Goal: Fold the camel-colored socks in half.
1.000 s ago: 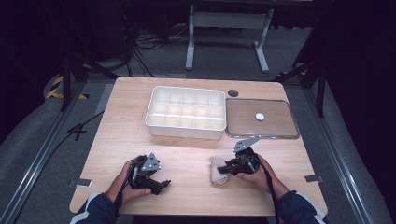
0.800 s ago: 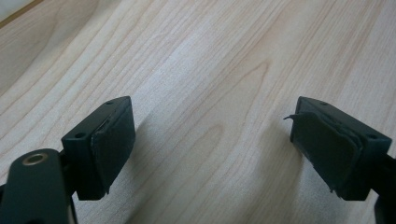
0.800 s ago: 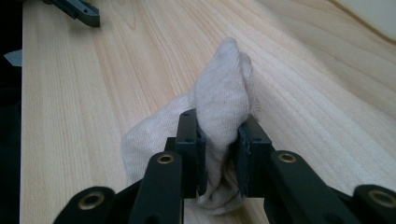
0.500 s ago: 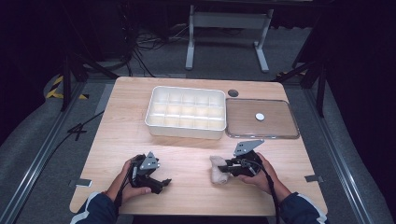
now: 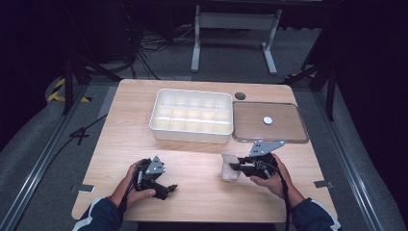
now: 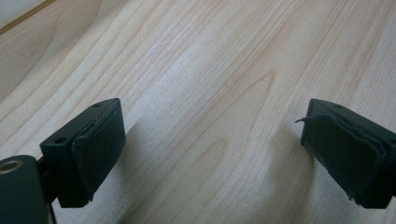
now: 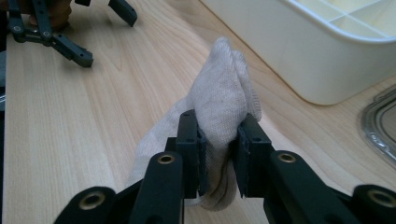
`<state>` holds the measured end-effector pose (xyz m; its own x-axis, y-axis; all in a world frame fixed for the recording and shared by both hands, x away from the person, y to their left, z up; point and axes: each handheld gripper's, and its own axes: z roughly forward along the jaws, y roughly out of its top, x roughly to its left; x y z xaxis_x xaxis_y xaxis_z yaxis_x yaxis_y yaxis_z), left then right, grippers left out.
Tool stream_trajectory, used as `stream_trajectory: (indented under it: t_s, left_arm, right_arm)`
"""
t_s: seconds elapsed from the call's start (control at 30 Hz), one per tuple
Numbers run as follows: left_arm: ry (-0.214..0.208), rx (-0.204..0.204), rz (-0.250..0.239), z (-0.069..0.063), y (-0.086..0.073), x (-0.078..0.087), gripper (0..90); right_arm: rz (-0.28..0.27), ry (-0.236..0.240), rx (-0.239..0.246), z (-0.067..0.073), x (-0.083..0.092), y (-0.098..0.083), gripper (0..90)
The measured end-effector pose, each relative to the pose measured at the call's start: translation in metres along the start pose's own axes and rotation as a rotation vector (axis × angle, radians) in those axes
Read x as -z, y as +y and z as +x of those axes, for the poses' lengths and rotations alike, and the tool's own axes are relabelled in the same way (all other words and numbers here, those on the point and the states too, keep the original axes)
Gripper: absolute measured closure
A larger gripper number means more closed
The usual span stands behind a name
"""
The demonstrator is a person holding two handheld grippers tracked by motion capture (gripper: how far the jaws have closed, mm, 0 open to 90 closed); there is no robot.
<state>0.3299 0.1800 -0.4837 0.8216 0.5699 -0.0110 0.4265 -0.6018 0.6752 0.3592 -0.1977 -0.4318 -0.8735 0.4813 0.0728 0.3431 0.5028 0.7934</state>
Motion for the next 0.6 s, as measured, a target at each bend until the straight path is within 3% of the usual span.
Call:
stream_trajectory:
  t_s: [0.6]
  left_arm:
    - [0.006,0.005,0.010,-0.001,0.001,-0.001,4.5]
  right_arm:
    - [-0.080,-0.094,0.004,-0.008,0.020,0.006,74.4]
